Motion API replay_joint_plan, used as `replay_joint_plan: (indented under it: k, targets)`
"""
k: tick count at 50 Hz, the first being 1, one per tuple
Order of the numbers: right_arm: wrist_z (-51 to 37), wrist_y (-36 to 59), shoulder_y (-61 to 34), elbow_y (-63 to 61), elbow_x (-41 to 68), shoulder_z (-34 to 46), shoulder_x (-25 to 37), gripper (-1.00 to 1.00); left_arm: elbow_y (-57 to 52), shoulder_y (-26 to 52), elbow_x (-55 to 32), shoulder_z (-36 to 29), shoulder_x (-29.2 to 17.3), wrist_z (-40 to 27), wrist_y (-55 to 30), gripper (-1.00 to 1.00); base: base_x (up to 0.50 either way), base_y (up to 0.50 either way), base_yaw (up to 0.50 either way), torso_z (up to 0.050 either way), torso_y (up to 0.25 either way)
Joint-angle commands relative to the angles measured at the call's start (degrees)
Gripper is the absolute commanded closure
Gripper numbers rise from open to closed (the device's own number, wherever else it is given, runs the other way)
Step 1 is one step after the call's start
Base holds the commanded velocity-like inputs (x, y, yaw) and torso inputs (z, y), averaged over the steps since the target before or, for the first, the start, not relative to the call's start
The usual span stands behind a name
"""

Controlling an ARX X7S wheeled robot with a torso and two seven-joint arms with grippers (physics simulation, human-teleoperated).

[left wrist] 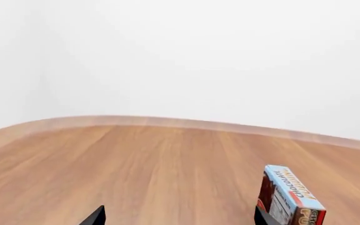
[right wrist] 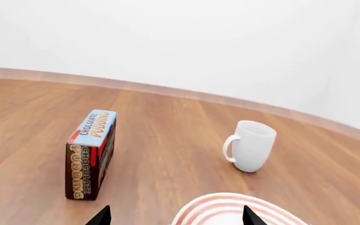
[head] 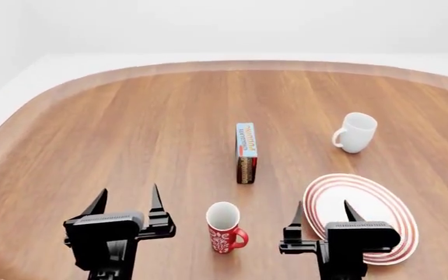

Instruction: Pick up the red mug and put it on the plate

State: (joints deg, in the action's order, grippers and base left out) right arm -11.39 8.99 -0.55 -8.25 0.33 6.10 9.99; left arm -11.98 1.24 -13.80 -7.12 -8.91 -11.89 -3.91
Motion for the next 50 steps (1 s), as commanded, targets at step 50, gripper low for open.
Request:
replay_joint_plan:
  k: [50]
  targets:
    - [22.48, 12.54, 0.08, -7.67, 8.39, 13.73, 11.28, -1.00, -4.70, 2.81, -5.67, 2.79, -3.23, -3.97, -3.44, -1.00, 0.00, 0.00, 0.00, 0.000, 0.000]
